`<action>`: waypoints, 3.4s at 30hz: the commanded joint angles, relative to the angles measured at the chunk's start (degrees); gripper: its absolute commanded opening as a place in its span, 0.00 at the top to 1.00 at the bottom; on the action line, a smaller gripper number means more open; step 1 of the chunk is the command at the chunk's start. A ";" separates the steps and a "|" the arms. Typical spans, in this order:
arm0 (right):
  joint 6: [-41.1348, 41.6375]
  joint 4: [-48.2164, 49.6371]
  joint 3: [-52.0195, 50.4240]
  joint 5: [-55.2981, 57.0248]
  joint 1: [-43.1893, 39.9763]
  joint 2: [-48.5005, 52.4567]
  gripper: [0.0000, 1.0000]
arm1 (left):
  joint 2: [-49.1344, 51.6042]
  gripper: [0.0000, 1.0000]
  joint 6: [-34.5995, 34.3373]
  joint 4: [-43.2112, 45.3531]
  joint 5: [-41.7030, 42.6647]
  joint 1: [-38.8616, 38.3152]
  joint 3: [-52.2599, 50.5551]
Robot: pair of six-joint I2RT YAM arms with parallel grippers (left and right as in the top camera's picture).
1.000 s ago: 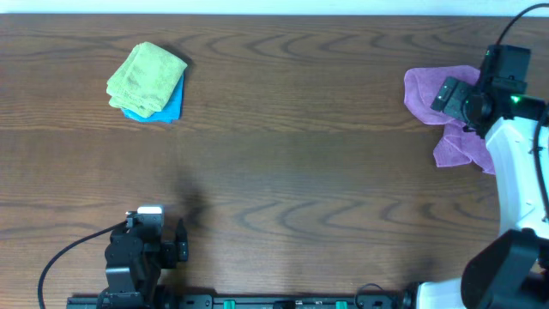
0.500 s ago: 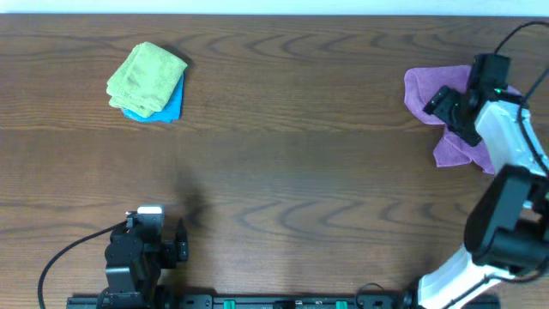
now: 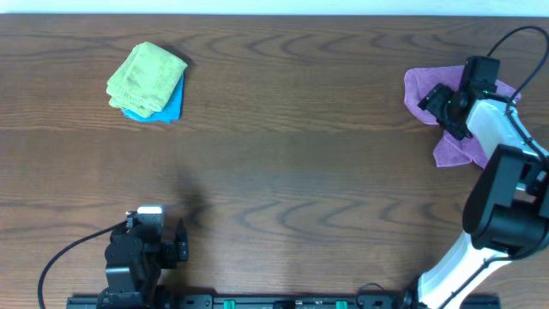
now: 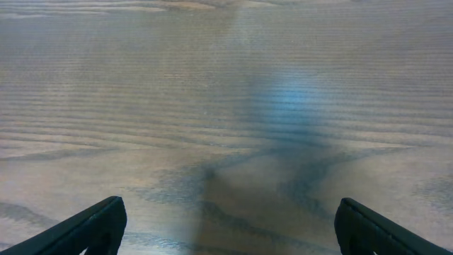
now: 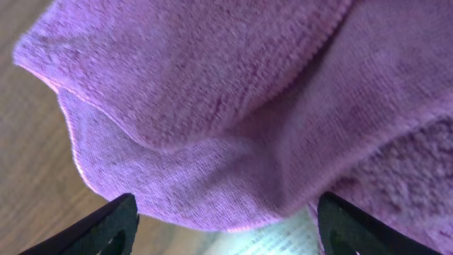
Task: Fold the cloth
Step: 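Reach the right gripper to the purple cloth and grasp its corner, then drag the purple cloth corner leftward with the right gripper to spread it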
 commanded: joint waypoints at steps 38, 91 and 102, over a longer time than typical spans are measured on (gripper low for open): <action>-5.70 0.70 -0.13 -1.57 4.48 -10.93 0.99 | -0.35 0.05 1.25 -3.32 -1.49 -0.33 -0.74; -7.78 -20.11 -0.35 11.17 31.30 -18.21 0.21 | -0.35 0.05 1.25 -3.32 -1.49 -0.33 -0.74; -7.69 -12.81 -0.35 8.87 26.51 -4.50 0.29 | -0.35 0.05 1.22 -3.32 -1.49 -0.33 -0.74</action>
